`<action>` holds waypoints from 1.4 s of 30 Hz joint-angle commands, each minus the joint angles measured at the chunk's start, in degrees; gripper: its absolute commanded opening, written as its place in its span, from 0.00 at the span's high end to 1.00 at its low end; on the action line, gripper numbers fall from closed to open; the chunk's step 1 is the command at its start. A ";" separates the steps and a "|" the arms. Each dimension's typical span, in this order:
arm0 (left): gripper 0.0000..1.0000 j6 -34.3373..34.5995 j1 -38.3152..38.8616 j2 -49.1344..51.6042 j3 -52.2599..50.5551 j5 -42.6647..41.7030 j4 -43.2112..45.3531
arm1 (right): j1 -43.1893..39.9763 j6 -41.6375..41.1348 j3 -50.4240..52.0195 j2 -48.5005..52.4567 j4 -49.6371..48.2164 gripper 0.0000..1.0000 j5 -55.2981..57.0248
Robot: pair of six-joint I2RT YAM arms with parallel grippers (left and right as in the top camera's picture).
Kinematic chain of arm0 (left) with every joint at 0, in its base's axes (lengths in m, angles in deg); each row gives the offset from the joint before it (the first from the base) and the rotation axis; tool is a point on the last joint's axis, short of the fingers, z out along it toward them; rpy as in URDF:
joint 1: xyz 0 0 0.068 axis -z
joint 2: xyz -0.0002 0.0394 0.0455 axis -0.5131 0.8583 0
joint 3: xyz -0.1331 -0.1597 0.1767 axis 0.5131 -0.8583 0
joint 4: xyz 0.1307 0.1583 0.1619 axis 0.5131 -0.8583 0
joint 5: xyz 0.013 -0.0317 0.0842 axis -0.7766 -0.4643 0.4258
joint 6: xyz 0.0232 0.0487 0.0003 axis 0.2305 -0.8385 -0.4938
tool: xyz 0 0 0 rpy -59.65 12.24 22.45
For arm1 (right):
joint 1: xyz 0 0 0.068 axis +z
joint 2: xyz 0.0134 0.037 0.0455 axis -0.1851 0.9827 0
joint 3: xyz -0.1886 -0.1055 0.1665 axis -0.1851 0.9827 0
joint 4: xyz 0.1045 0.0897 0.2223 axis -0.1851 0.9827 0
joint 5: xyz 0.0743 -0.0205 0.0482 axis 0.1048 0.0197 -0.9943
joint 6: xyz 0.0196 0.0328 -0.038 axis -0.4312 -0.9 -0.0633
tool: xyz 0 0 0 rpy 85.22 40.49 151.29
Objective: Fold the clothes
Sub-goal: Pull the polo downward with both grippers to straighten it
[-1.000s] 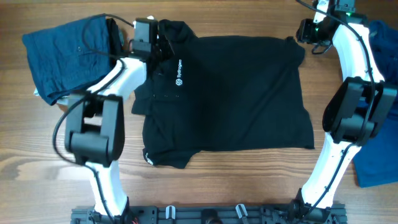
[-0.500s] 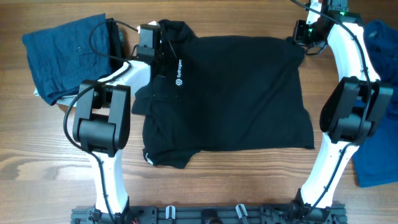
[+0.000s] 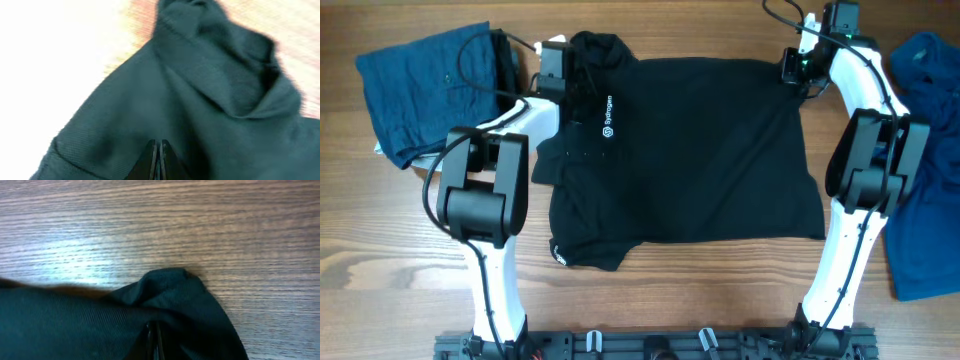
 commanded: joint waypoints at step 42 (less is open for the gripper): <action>0.96 9.29 1.92 -22.38 23.02 -4.17 -83.89 | -9.64 -19.10 43.91 -39.76 24.98 0.35 5.11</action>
